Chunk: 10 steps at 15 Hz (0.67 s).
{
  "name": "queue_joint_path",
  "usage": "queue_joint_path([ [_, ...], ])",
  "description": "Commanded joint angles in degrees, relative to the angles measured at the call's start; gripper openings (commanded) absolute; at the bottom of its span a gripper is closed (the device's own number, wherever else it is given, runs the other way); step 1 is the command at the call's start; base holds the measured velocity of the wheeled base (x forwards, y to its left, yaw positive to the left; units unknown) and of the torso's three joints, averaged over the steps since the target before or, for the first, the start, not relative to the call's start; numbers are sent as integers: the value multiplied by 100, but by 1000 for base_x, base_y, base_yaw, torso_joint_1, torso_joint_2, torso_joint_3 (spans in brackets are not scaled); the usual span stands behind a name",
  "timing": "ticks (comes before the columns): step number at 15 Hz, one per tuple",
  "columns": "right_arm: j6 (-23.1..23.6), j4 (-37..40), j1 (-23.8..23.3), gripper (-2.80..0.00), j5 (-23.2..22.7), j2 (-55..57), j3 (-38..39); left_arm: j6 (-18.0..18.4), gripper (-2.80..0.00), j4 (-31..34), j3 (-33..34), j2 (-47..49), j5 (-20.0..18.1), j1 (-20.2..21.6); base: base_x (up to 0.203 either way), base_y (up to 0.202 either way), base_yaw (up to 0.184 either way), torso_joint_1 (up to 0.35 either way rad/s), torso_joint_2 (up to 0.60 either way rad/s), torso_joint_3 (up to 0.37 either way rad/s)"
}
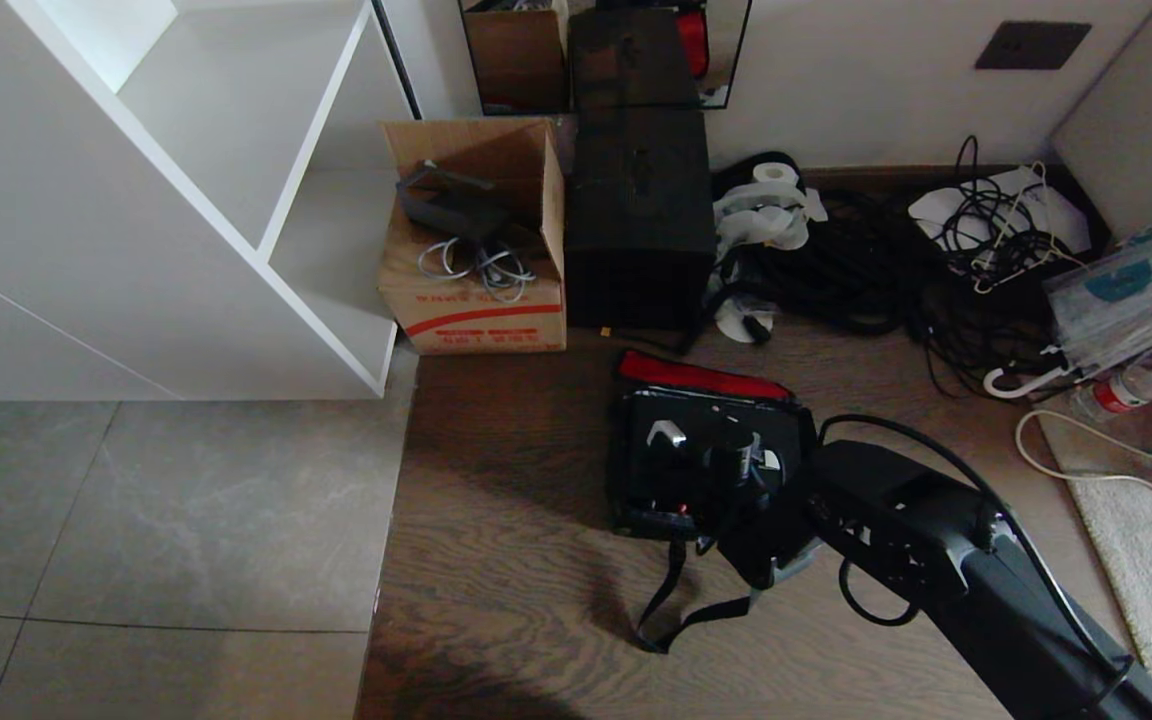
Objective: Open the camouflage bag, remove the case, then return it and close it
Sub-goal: Lift the black box
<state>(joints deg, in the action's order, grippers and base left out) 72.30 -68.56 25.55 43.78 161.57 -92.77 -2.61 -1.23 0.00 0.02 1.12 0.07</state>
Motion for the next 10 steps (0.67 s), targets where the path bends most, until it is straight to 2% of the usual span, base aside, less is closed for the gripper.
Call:
queue_joint_path([
  [1,13,-190,68,-280,35,-179,-4,-3,-280,0,62,-2,2,1,0,0,0,0,0,0],
  [10,23,-386,293,-280,139,-1022,603,-3,-280,-9,62,-2,2,1,0,0,0,0,0,0],
])
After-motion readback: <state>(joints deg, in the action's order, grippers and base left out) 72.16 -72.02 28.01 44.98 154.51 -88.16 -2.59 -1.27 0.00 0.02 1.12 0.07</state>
